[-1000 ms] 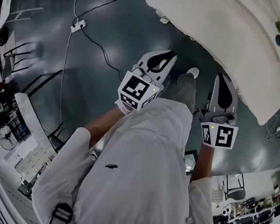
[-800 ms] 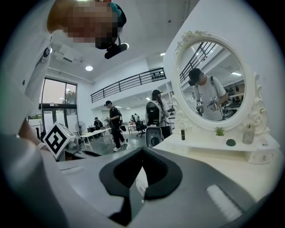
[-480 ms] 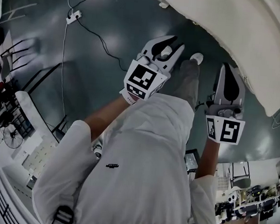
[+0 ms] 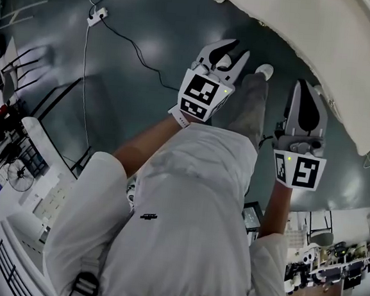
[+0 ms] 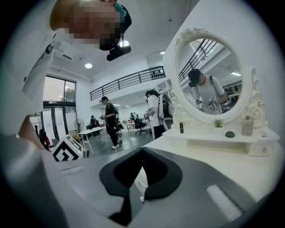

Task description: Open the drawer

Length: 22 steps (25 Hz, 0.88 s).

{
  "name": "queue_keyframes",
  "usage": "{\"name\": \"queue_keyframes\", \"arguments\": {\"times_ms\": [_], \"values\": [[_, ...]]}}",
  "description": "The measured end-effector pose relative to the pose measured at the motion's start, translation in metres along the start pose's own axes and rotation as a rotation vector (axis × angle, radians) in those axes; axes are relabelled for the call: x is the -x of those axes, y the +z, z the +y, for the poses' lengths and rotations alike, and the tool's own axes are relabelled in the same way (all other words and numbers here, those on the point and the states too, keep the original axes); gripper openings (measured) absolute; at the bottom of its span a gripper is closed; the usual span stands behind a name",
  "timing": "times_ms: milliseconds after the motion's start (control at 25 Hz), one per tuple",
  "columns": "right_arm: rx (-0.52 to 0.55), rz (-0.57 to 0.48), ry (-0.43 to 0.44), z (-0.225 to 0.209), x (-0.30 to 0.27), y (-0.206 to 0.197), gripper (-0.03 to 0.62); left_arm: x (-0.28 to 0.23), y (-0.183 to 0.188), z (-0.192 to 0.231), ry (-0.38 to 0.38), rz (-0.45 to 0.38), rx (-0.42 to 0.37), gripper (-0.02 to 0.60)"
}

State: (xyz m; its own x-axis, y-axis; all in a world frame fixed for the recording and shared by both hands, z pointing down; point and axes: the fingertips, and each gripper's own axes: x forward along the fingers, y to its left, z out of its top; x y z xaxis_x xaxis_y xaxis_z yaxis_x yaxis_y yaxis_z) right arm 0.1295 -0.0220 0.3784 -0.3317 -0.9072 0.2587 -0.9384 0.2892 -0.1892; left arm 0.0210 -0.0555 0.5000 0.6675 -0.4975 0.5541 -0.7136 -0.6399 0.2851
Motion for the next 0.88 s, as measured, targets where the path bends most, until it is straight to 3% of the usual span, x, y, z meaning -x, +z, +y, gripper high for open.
{"name": "queue_keyframes", "arguments": {"times_ms": [880], "values": [[-0.007, 0.027, 0.010, -0.015, -0.020, -0.026, 0.011, -0.078, -0.041, 0.028, 0.054, 0.074, -0.024, 0.114]]}}
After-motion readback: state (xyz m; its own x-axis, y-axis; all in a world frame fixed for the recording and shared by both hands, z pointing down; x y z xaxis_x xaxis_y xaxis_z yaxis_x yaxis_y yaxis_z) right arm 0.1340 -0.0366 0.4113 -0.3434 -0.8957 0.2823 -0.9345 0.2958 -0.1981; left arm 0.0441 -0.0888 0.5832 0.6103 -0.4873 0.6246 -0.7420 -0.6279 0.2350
